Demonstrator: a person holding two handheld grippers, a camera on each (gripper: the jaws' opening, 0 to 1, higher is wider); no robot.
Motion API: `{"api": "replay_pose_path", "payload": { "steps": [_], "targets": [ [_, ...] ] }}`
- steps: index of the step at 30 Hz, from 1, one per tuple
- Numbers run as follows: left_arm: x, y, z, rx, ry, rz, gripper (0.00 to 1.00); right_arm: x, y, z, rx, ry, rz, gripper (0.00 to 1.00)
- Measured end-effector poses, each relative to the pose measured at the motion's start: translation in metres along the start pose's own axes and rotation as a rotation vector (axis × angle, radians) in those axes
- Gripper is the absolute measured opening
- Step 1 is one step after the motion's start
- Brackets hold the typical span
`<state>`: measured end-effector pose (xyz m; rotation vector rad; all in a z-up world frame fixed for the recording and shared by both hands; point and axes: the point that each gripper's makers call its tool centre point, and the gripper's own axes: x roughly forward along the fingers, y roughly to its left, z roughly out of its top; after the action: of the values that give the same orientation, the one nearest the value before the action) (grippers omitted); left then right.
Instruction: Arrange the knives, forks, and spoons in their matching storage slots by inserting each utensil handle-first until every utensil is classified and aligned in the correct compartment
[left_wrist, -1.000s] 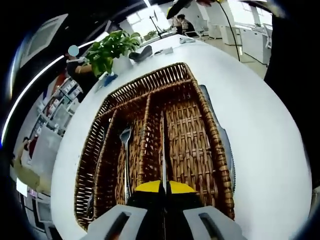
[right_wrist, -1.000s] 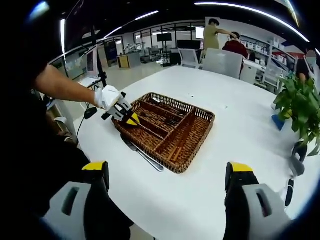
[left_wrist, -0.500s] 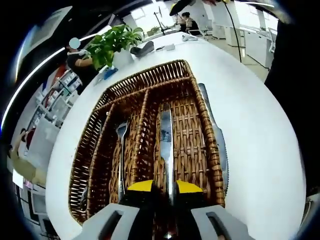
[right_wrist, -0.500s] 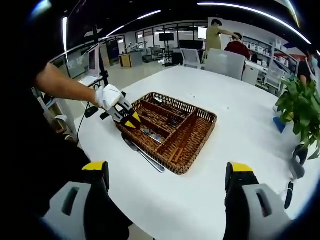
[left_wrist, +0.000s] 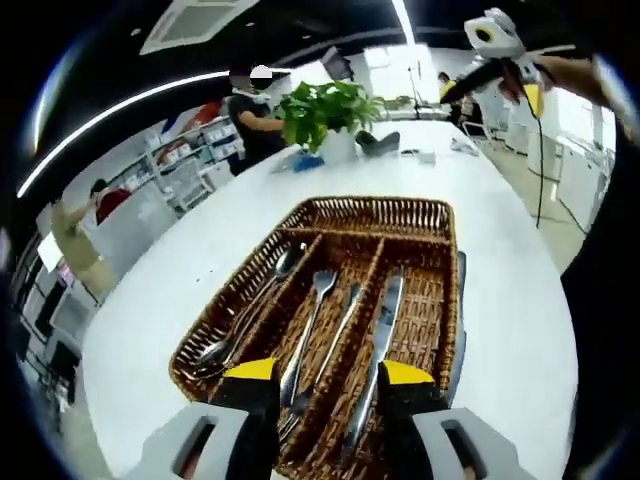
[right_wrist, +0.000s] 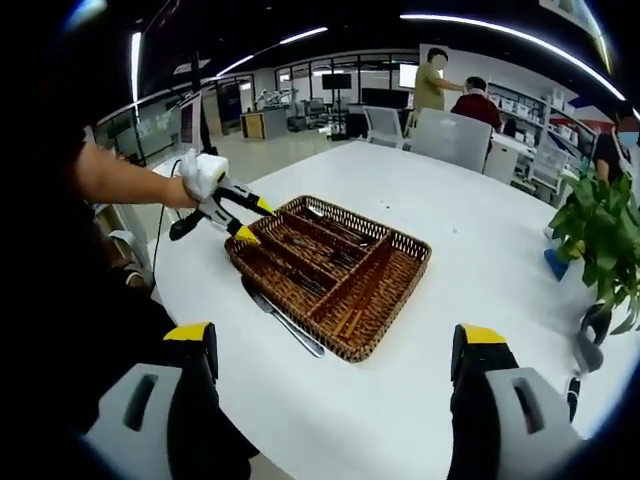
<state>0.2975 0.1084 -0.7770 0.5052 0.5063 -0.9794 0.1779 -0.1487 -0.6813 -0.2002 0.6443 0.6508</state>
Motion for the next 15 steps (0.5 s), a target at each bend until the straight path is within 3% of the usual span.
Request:
{"api": "replay_pose_path", "payload": {
  "steps": [6,10,15],
  "targets": [
    [-0.034,0.014,0.009,-0.112,-0.06,0.052,0.59,0.001,-0.001,0.009,-0.011,-0.023,0.0,0.99],
    [-0.055,0.013,0.008,-0.158,-0.071,0.073,0.69,0.003,-0.001,0.015,-0.019,-0.037,0.001,0.99],
    [-0.082,0.006,0.014,-0.201,-0.102,0.094,0.89,0.004,0.003,0.024,-0.029,-0.059,0.004,0.99]
  ]
}}
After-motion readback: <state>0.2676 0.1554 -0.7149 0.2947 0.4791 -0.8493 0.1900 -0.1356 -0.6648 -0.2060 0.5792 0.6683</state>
